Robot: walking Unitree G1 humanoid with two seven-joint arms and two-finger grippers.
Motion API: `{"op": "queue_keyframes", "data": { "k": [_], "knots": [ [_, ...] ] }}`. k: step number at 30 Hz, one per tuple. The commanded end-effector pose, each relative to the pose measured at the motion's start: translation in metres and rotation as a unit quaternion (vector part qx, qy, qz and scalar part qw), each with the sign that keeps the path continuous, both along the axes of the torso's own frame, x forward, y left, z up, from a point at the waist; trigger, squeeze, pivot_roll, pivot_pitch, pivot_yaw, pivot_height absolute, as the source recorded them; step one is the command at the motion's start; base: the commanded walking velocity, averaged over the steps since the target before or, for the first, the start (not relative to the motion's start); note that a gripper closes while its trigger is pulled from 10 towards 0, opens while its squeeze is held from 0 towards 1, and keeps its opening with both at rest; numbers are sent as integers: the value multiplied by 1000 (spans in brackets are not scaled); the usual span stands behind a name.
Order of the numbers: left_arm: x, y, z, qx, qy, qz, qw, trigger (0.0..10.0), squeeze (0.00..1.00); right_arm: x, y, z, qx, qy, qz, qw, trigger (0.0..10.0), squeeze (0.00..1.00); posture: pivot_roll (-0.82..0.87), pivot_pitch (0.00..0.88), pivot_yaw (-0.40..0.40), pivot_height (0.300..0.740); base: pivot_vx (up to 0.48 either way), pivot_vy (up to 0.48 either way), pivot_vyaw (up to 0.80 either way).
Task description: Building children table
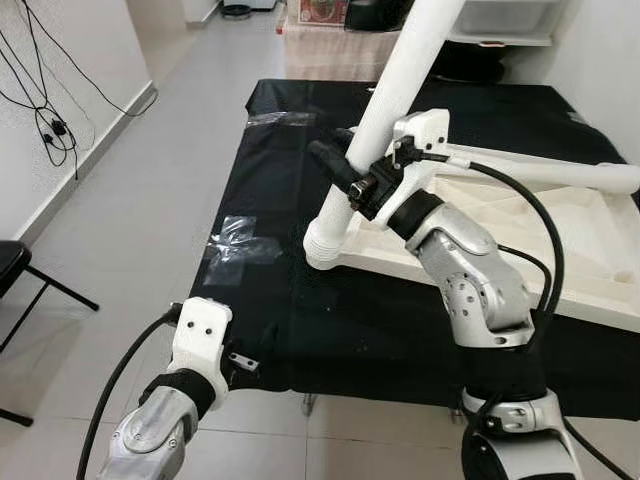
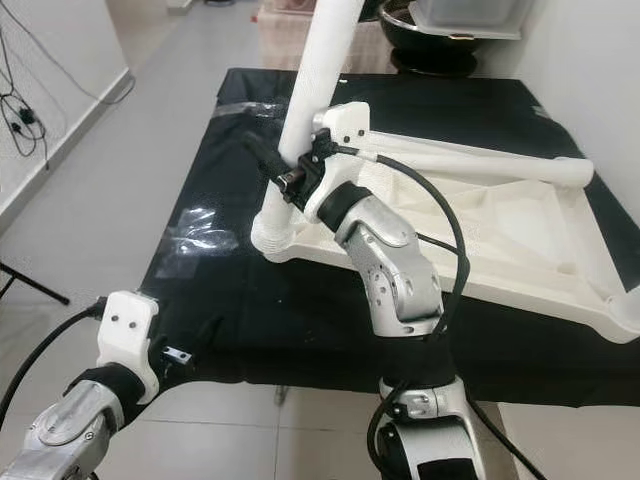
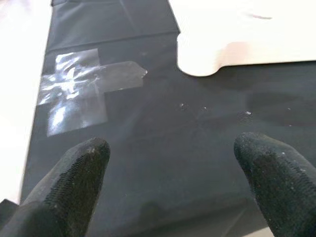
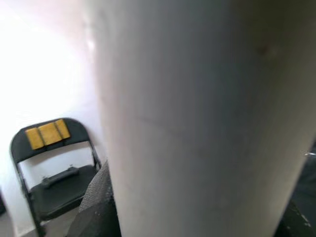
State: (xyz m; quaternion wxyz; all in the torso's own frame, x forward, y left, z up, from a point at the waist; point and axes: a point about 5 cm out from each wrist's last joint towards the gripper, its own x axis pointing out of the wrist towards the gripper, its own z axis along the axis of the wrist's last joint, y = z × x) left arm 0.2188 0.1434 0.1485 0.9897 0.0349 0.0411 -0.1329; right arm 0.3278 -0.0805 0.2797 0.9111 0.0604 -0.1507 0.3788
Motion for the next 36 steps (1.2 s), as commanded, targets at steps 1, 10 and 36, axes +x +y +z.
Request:
{"op": "queue_keyframes", "data": {
  "k": [1,10,36],
  "knots": [
    [0,1,3,-1,-9,1,1000,10000,0,2,-4,0,8,0,-15,1000,10000,0,45,183,-45,740,0,0,-694],
    [2,0,6,-2,-19,3,1000,10000,0,2,-3,-1,1,-8,-27,1000,10000,0,51,178,-51,740,190,0,-256],
    [2,-6,9,-3,-28,-15,1000,10000,0,-2,-6,4,38,-8,3,999,10000,0,46,169,-43,740,254,0,31]
  ]
}}
